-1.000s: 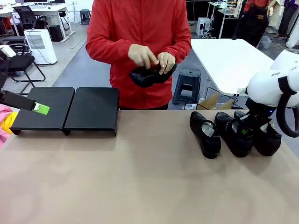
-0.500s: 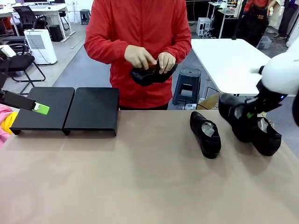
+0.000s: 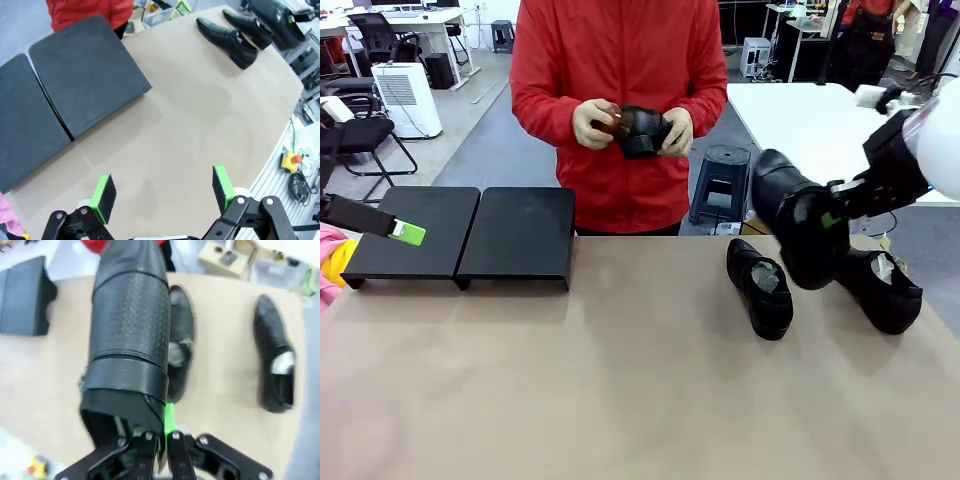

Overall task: Organize the shoes by placing them on the stand.
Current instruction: Pick up one Shoe and place it in the middle of the table, then place the Shoe from the middle of the table onto the Shoes Stand.

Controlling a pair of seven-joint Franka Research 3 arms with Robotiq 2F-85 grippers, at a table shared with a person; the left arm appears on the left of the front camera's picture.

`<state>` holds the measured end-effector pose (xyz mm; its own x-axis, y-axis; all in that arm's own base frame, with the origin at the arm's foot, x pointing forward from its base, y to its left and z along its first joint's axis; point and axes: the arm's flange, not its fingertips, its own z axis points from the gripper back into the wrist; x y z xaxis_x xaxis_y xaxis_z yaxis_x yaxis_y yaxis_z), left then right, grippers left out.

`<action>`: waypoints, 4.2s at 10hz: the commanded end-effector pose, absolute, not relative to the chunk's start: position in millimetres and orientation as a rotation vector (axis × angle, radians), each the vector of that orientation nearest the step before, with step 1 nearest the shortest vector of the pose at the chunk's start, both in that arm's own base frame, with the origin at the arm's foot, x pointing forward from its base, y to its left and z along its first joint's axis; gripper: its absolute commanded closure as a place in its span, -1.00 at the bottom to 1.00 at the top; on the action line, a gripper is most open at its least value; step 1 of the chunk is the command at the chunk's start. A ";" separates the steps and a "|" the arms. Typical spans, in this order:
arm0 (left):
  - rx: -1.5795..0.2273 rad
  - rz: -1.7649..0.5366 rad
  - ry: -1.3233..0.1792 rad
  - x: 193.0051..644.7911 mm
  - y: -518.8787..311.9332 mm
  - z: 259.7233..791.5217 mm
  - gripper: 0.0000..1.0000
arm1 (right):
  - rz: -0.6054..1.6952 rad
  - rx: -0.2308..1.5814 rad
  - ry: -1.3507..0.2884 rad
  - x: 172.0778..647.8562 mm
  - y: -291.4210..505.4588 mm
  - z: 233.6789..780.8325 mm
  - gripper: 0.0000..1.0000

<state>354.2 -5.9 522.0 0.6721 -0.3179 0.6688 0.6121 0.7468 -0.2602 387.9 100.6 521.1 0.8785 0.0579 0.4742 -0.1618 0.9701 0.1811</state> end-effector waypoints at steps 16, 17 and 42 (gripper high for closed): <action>-0.510 -0.565 -0.649 354.5 -4.4 521.9 -1.00 | -0.210 0.330 -0.271 285.1 295.7 378.6 1.00; -0.510 -0.565 -0.649 354.5 -4.4 521.9 -1.00 | -0.229 0.338 -0.282 287.0 300.0 364.7 1.00; -0.504 -0.607 -0.644 311.5 -72.4 524.3 -1.00 | -0.085 0.287 -0.351 284.0 220.7 427.8 -1.00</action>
